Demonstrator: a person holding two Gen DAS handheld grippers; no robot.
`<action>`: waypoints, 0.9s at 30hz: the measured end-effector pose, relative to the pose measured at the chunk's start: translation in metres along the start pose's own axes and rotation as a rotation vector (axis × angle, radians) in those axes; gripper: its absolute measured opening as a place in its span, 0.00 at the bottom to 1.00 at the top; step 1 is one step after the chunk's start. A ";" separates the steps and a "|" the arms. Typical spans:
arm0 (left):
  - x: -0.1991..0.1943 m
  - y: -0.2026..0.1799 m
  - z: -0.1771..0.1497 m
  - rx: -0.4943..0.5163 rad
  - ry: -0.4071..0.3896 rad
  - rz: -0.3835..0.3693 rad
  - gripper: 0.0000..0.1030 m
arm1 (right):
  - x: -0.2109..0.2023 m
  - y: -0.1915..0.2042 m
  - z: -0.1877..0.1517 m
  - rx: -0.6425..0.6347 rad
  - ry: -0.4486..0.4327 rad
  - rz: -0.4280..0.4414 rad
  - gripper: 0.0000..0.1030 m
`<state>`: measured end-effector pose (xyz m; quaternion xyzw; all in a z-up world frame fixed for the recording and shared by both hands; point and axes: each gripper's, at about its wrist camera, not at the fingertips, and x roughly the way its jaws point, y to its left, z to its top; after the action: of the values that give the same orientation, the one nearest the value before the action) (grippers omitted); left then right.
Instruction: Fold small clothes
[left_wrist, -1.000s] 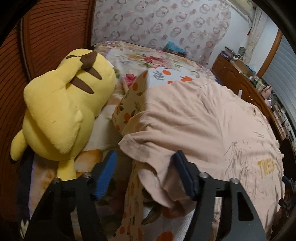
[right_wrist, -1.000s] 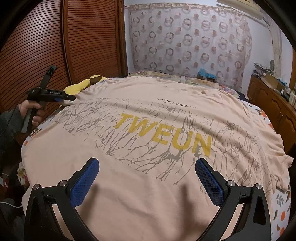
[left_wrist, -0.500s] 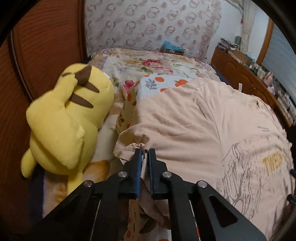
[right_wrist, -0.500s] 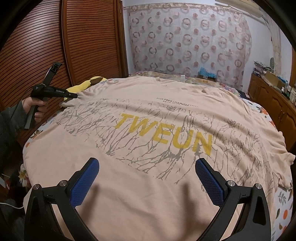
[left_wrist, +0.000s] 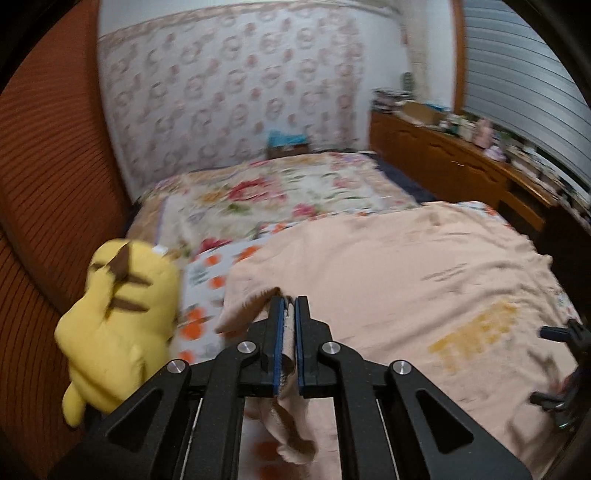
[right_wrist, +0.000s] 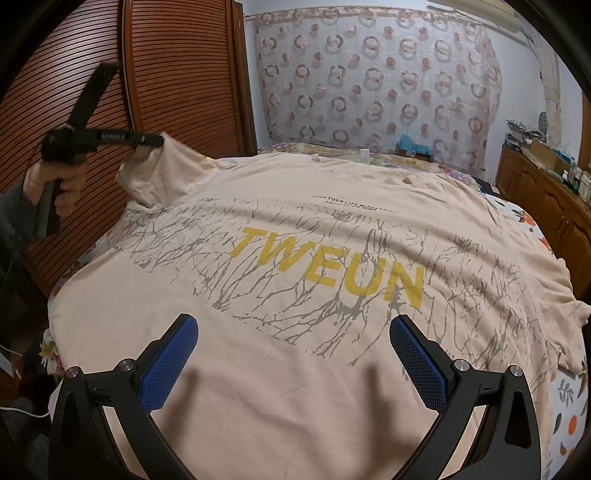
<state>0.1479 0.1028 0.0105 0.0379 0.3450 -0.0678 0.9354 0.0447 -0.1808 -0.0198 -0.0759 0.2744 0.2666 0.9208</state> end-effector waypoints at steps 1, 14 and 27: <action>-0.002 -0.014 0.002 0.029 -0.007 -0.013 0.09 | 0.000 0.000 0.000 0.000 0.000 0.001 1.00; 0.002 -0.019 -0.063 -0.019 0.081 -0.014 0.75 | 0.001 0.002 -0.001 0.000 0.003 0.005 1.00; 0.031 0.010 -0.102 -0.127 0.175 0.025 0.77 | 0.001 -0.004 0.011 -0.015 0.012 0.042 0.96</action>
<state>0.1075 0.1217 -0.0869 -0.0113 0.4285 -0.0304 0.9030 0.0531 -0.1809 -0.0116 -0.0788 0.2795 0.2876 0.9127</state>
